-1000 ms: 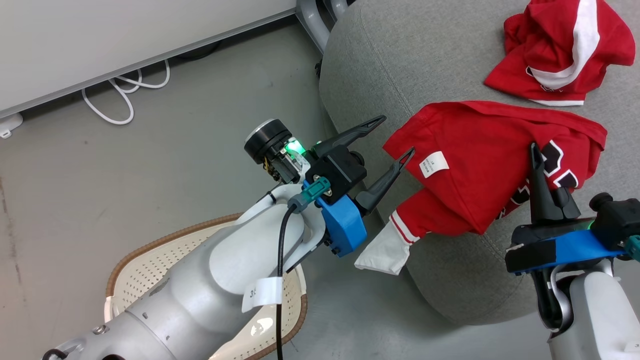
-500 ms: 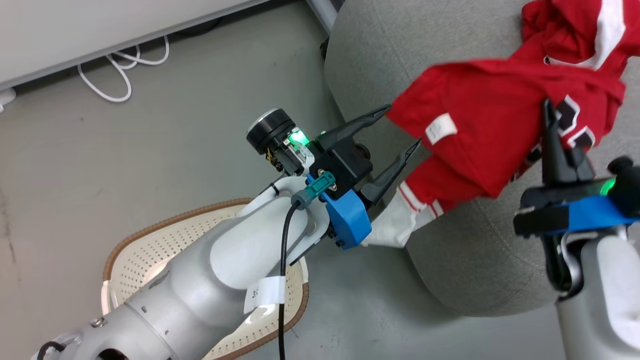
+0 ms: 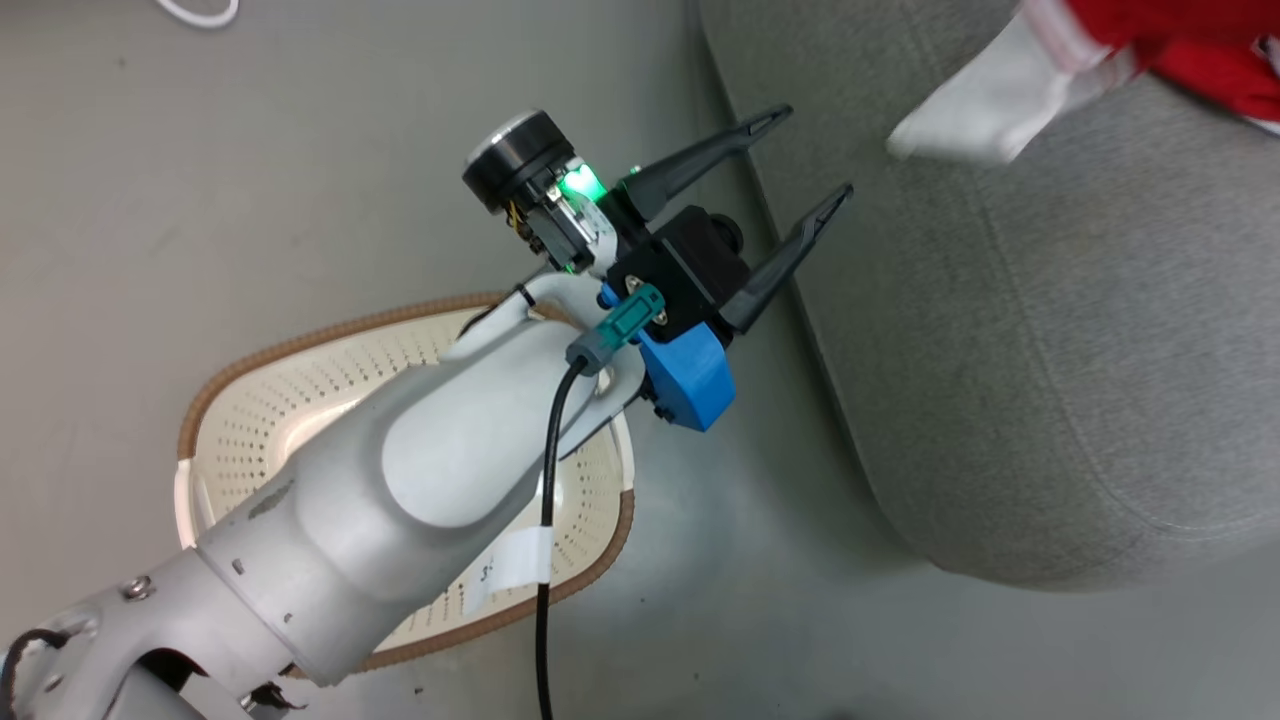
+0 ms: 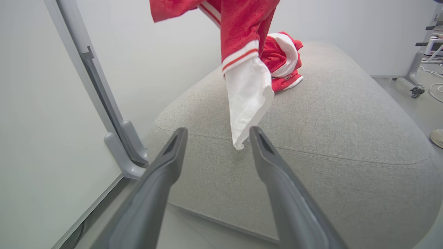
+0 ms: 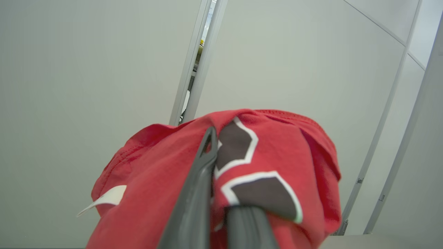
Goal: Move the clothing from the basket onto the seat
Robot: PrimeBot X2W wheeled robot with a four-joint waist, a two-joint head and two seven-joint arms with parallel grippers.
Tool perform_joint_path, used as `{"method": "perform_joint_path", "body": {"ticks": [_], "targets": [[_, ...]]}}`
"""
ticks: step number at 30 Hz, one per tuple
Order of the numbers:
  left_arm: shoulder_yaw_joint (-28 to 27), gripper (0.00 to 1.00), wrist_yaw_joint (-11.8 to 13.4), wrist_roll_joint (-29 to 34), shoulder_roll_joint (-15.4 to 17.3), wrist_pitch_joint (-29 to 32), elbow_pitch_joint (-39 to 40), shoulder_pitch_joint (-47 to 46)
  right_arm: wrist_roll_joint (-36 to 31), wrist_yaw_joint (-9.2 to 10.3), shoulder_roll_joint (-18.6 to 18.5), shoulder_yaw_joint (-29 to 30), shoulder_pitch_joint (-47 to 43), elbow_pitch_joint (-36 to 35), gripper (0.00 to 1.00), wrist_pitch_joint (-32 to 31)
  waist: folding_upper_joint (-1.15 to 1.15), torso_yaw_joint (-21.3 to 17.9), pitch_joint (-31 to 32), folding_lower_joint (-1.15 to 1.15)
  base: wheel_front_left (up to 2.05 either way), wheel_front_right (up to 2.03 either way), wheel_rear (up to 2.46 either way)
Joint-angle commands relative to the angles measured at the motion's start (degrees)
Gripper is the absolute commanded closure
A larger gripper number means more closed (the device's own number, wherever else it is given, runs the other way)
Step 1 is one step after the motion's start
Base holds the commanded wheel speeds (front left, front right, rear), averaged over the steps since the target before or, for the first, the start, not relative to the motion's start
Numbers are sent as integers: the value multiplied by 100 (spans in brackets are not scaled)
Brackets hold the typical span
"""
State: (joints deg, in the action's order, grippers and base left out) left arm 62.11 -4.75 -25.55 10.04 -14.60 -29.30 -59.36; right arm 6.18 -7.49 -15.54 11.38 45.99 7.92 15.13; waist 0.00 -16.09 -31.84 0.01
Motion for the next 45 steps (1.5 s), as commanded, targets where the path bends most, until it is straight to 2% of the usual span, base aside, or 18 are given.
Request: {"method": "perform_joint_path", "body": {"ticks": [1,10,15,31,38,39,40,41,42,45], "targets": [[-5,0,44,62,77,27,66,-133,-16,-1,-195,198,316,-55,100,4,0,126,-398,-1,0,0,0],[-17,0,153,223,350,172,455,-462,175,-1,-1423,1393,1407,267,100,3,0,184,-1162,-1,0,0,0],[33,0,171,290,415,269,642,-568,189,-1,-1812,1902,1380,726,100,3,0,167,-1403,-1,0,0,0],[108,0,194,274,501,380,860,-703,-149,-1,-1020,2093,591,1923,100,3,0,182,-1683,-1,0,0,0],[136,0,209,241,482,334,810,-688,-194,-1,-945,1961,427,2411,100,3,0,221,-1646,-1,0,0,0],[137,0,212,228,478,326,803,-676,-207,-1,-919,1939,400,2435,95,3,0,215,-1626,-1,0,0,0],[141,0,219,219,470,324,792,-668,-204,-1,-901,1974,387,2428,66,3,0,210,-1606,-1,0,0,0],[149,0,226,213,467,313,777,-657,-199,-1,-864,1991,367,2412,18,3,0,200,-1576,-1,0,0,0],[154,0,229,206,460,301,768,-643,-203,-1,-820,1996,316,2389,0,3,0,190,-1541,-1,0,0,0],[165,0,232,187,426,250,724,-593,-215,-1,-704,2003,92,2313,0,3,0,166,-1394,-1,0,0,0]]}}
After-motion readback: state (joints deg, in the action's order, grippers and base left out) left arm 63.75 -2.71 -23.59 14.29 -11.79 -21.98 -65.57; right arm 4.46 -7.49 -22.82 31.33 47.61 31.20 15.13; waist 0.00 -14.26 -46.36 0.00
